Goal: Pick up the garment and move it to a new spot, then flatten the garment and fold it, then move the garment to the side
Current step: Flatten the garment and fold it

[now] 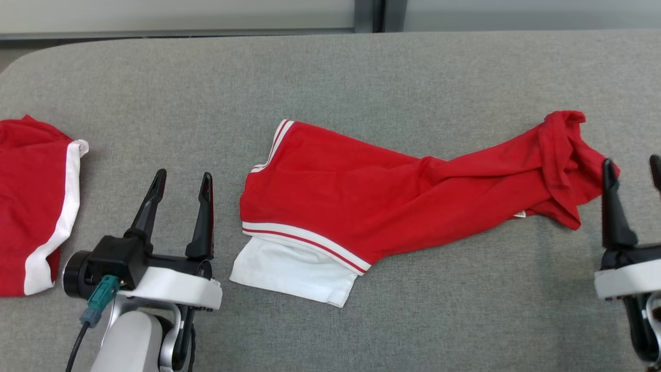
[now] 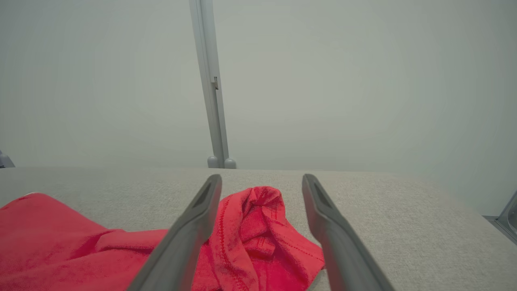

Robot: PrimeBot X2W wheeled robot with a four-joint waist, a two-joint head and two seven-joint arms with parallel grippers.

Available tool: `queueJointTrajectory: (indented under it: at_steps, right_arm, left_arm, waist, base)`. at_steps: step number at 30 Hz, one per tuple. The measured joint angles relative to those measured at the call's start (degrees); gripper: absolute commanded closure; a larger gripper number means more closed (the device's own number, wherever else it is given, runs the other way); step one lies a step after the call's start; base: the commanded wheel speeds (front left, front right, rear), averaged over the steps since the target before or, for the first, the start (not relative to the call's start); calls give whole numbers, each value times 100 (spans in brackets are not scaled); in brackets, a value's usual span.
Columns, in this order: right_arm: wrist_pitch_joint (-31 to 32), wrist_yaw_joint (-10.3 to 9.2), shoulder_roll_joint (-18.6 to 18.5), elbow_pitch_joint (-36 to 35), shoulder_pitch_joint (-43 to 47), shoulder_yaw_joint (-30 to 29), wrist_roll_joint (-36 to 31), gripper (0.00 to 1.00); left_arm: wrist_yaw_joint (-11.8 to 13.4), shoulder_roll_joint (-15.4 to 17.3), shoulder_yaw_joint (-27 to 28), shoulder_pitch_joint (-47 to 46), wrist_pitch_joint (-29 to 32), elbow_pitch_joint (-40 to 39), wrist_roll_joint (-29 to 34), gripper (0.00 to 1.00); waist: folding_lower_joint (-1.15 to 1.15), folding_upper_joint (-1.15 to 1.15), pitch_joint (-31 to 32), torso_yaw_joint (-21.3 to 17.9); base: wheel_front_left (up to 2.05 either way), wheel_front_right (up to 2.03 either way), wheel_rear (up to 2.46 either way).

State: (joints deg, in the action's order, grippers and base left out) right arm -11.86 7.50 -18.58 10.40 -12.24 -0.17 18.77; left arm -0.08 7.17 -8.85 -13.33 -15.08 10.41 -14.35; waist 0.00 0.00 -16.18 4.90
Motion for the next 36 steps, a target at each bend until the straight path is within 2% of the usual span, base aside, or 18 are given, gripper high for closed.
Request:
queueJointTrajectory:
  at_steps: [9, 16, 30, 36]
  right_arm:
    - [616, 0, 548, -1088, 1148, 229, -308, 0]
    - [836, 0, 657, -1427, 1366, 156, -389, 0]
    - [913, 0, 666, -1514, 1341, 54, -392, 0]
    - [1022, 0, 530, -1145, 1051, -64, -366, 0]
  left_arm:
    - [23, 16, 33, 522, 0, 55, -23, 0]
    - [67, 69, 20, 617, 33, 12, -36, 0]
    - [116, 98, -71, 606, 53, -66, -46, 0]
    - [114, 59, -162, 389, 54, -119, -46, 0]
  waist:
    - [0, 0, 595, -197]
    - [0, 0, 705, -276]
    - [0, 0, 598, -206]
    - [0, 0, 369, -132]
  base:
    - [0, 0, 0]
    - [0, 0, 0]
    - [0, 0, 0]
    - [0, 0, 0]
